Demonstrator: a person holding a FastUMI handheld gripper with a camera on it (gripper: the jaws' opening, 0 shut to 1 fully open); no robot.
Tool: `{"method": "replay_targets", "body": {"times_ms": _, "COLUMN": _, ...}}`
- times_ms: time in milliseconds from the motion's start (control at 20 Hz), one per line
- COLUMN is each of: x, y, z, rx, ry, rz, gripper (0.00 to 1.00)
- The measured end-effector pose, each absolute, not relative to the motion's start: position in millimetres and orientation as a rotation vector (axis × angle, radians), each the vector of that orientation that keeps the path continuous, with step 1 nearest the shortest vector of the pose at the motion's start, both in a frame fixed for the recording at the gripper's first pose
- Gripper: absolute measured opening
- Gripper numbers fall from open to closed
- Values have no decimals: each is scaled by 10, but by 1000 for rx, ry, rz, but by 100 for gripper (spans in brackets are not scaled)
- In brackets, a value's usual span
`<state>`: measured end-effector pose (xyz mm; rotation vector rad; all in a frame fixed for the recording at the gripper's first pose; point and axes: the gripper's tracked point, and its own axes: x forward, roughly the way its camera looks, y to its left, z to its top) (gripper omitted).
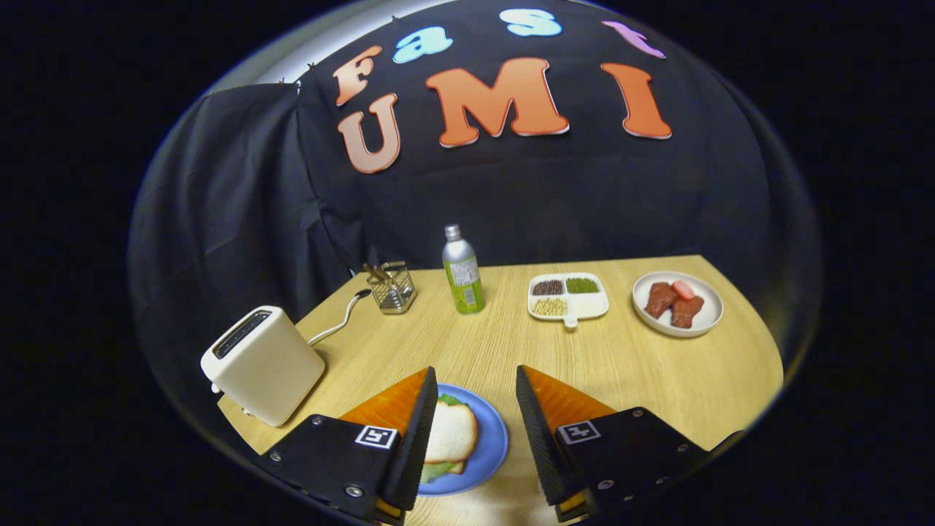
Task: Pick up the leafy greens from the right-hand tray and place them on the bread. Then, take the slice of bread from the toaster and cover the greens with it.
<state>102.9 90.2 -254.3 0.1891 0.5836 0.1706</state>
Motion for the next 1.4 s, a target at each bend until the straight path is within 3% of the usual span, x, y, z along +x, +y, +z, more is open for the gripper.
{"method": "replay_targets", "body": {"times_ms": 400, "x": 747, "y": 605, "z": -1094, "rx": 69, "ry": 229, "rz": 112, "gripper": 76}}
{"method": "replay_targets", "body": {"times_ms": 800, "x": 192, "y": 207, "z": -475, "rx": 26, "ry": 70, "rz": 19, "gripper": 96}}
{"method": "replay_targets", "body": {"times_ms": 1400, "x": -193, "y": -197, "z": -209, "rx": 39, "ry": -42, "rz": -44, "gripper": 97}}
